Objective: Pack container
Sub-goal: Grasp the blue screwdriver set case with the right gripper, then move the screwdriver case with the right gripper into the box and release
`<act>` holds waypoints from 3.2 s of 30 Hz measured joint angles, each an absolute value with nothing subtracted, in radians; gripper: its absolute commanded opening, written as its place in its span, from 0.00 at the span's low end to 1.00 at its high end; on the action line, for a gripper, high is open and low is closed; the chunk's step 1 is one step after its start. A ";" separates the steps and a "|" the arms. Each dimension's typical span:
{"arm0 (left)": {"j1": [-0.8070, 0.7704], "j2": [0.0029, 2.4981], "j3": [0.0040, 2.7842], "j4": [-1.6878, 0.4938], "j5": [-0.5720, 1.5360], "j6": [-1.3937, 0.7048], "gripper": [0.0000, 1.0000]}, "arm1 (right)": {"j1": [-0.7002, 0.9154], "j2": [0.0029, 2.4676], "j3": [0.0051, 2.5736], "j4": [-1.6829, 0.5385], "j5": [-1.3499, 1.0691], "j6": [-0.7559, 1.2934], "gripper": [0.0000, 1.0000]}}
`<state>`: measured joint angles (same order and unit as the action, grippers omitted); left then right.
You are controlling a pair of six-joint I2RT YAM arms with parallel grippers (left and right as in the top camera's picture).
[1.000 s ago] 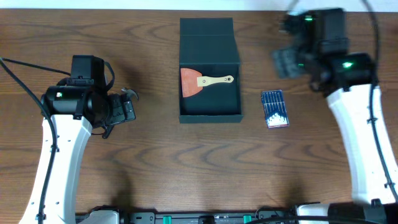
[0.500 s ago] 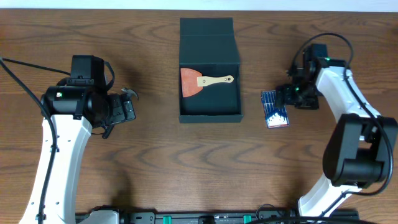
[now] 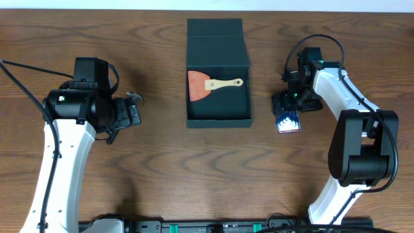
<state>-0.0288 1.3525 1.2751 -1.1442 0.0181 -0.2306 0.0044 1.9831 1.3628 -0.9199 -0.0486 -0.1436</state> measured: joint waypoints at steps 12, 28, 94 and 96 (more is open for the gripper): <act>-0.029 1.353 1.275 -1.145 0.018 -0.231 0.99 | 0.031 2.025 1.340 -0.876 -0.011 -0.138 0.96; -0.029 1.353 1.275 -1.145 0.018 -0.231 0.98 | 0.058 2.030 1.341 -0.859 0.009 -0.078 0.48; -0.029 1.353 1.275 -1.123 0.018 -0.231 0.98 | 0.478 1.959 1.411 -0.553 -0.156 -0.730 0.95; -0.029 1.353 1.275 -1.116 0.018 -0.231 0.98 | 0.478 1.883 1.411 -0.551 -0.154 -0.687 0.97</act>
<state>-0.0288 1.3529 1.2751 -1.1164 0.0181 -0.2306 0.4782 1.8832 1.4109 -0.5510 -0.1535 -0.6868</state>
